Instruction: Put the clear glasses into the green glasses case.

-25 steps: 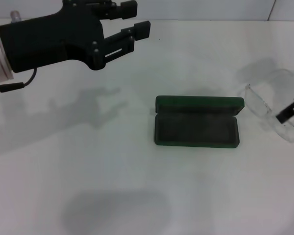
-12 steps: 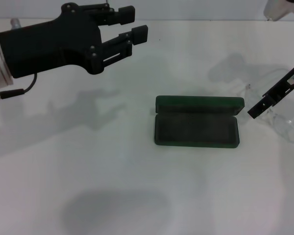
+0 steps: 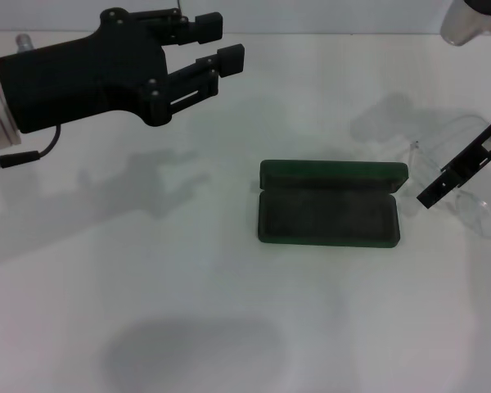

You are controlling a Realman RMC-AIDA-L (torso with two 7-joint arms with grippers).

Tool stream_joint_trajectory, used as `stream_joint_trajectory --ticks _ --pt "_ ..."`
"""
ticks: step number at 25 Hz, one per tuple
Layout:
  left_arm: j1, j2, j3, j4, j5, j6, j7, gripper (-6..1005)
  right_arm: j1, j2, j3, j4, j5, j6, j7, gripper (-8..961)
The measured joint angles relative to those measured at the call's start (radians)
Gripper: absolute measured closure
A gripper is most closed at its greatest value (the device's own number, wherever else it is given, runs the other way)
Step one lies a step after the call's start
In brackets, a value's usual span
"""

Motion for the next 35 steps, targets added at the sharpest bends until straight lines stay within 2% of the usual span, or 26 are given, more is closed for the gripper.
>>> stream_joint_trajectory --ticks 9,15,31,35 --pt "0.003 0.0 0.0 -0.002 0.0 0.0 0.001 601 -0.007 0.005 0.003 0.004 -0.024 0.012 0.001 346" --pt "0.004 0.002 0.0 -0.008 0.0 0.0 0.002 601 -0.014 0.005 0.001 0.005 -0.026 0.032 0.001 563" --pt "0.008 0.002 -0.011 -0.012 -0.009 0.005 0.002 602 -0.044 0.008 0.002 -0.008 -0.019 0.039 -0.007 815" --pt "0.018 0.002 -0.015 -0.01 -0.021 0.005 0.002 602 -0.068 0.008 0.005 -0.073 -0.017 0.014 -0.009 828"
